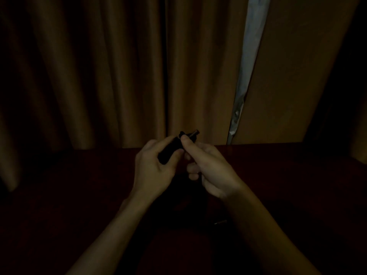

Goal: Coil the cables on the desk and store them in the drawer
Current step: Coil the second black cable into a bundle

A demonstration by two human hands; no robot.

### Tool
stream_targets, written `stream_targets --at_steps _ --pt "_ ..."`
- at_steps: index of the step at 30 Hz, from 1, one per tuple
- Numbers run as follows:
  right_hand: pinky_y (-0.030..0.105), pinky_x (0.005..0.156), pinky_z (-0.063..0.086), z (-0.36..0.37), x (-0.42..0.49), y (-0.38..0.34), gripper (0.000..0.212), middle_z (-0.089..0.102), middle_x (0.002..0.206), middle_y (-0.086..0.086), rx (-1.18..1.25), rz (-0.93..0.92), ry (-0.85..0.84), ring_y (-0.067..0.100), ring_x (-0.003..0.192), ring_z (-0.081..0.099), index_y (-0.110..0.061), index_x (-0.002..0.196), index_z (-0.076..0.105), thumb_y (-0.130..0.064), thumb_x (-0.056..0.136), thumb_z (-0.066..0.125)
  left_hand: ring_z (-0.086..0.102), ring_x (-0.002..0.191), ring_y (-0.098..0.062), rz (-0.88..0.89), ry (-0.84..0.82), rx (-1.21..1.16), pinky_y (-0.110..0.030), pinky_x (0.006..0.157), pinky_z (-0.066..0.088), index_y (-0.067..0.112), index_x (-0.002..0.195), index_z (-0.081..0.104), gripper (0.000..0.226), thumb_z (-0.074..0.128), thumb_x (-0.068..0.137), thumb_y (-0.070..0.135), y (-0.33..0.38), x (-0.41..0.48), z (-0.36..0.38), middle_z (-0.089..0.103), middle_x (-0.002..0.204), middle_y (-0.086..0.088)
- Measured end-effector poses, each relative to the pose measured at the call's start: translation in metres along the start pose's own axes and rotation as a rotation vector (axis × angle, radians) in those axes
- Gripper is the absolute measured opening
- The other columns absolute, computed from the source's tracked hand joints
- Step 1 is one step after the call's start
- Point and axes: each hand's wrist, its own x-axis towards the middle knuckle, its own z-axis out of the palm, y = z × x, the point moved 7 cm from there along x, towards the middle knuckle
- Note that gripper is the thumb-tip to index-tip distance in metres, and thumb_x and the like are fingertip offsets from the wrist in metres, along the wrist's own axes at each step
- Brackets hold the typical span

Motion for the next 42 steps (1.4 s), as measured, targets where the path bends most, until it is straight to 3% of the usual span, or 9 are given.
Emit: stream_targets --at_steps 4,12,15,18,22,28,33,38,42 --pt "0.016 0.035 0.023 -0.002 0.0 0.003 0.036 0.052 0.059 -0.012 -0.024 -0.028 0.067 0.001 0.041 0.032 -0.013 0.112 0.07 -0.045 0.1 0.059 0.062 0.093 0.004 0.068 0.034 0.102 -0.008 0.075 0.046 0.023 0.119 0.068 0.034 0.074 0.087 0.031 0.012 -0.003 0.0 0.066 0.101 0.009" --pt "0.018 0.038 0.023 -0.006 -0.009 -0.025 0.044 0.056 0.064 0.005 -0.209 -0.155 -0.148 0.005 0.043 0.038 -0.001 0.12 0.062 -0.04 0.104 0.051 0.053 0.052 -0.018 -0.561 -0.515 -0.791 -0.024 0.047 0.04 0.011 0.124 0.063 0.052 0.044 0.094 0.049 0.007 -0.013 0.028 0.063 0.076 -0.012" --pt "0.02 0.038 0.021 -0.009 -0.007 -0.027 0.039 0.053 0.075 0.013 -0.279 -0.173 -0.114 0.004 0.043 0.035 -0.009 0.115 0.064 -0.043 0.103 0.051 0.051 0.052 -0.015 -0.491 -0.415 -0.752 -0.021 0.045 0.036 0.008 0.112 0.07 0.045 0.05 0.093 0.043 0.006 -0.008 0.027 0.065 0.075 -0.01" --pt "0.016 0.038 0.025 -0.009 -0.006 -0.025 0.037 0.058 0.067 -0.005 -0.226 -0.149 -0.05 0.0 0.041 0.042 -0.005 0.117 0.063 -0.038 0.104 0.053 0.057 0.06 -0.017 -0.387 -0.27 -0.688 -0.022 0.049 0.043 0.013 0.102 0.076 0.033 0.058 0.091 0.039 0.004 -0.006 0.025 0.07 0.082 -0.008" --pt "0.014 0.038 0.026 -0.008 -0.004 -0.018 0.023 0.049 0.049 -0.018 -0.149 -0.157 0.011 -0.001 0.04 0.037 -0.019 0.087 0.064 -0.035 0.103 0.058 0.072 0.094 -0.005 -0.21 -0.016 -0.369 -0.02 0.078 0.056 0.024 0.118 0.074 0.024 0.068 0.095 0.026 0.003 0.0 0.005 0.077 0.104 0.014" --pt "0.006 0.042 0.038 0.003 -0.005 -0.014 0.027 0.059 0.048 -0.016 0.032 -0.196 0.03 -0.006 0.043 0.056 0.004 0.108 0.067 -0.02 0.104 0.057 0.069 0.092 0.001 0.122 0.115 0.146 -0.017 0.075 0.054 0.019 0.119 0.073 0.03 0.076 0.09 0.025 0.019 -0.009 0.001 0.075 0.103 0.01" --pt "0.024 0.062 0.051 0.004 -0.007 -0.021 0.033 0.076 0.098 0.014 -0.119 -0.23 -0.02 0.012 0.072 0.068 0.002 0.117 0.069 -0.027 0.104 0.058 0.072 0.072 -0.015 -0.296 -0.212 -0.467 -0.023 0.059 0.053 0.004 0.111 0.057 0.029 0.071 0.093 0.022 -0.003 -0.002 0.014 0.074 0.085 -0.002" --pt "0.013 0.041 0.041 0.002 -0.012 -0.027 0.03 0.063 0.062 -0.004 -0.138 -0.174 -0.168 0.004 0.046 0.053 0.003 0.114 0.062 -0.024 0.106 0.051 0.053 0.057 -0.021 -0.461 -0.55 -0.832 -0.03 0.054 0.039 0.002 0.13 0.056 0.053 0.05 0.096 0.043 0.001 -0.011 0.028 0.055 0.077 -0.011" --pt "0.015 0.04 0.031 -0.002 -0.01 -0.028 0.039 0.057 0.073 0.008 -0.241 -0.162 -0.2 0.006 0.044 0.042 -0.004 0.122 0.061 -0.037 0.106 0.048 0.055 0.057 -0.023 -0.384 -0.496 -0.76 -0.028 0.05 0.042 0.003 0.119 0.061 0.047 0.05 0.098 0.043 0.0 -0.005 0.026 0.061 0.08 -0.012"
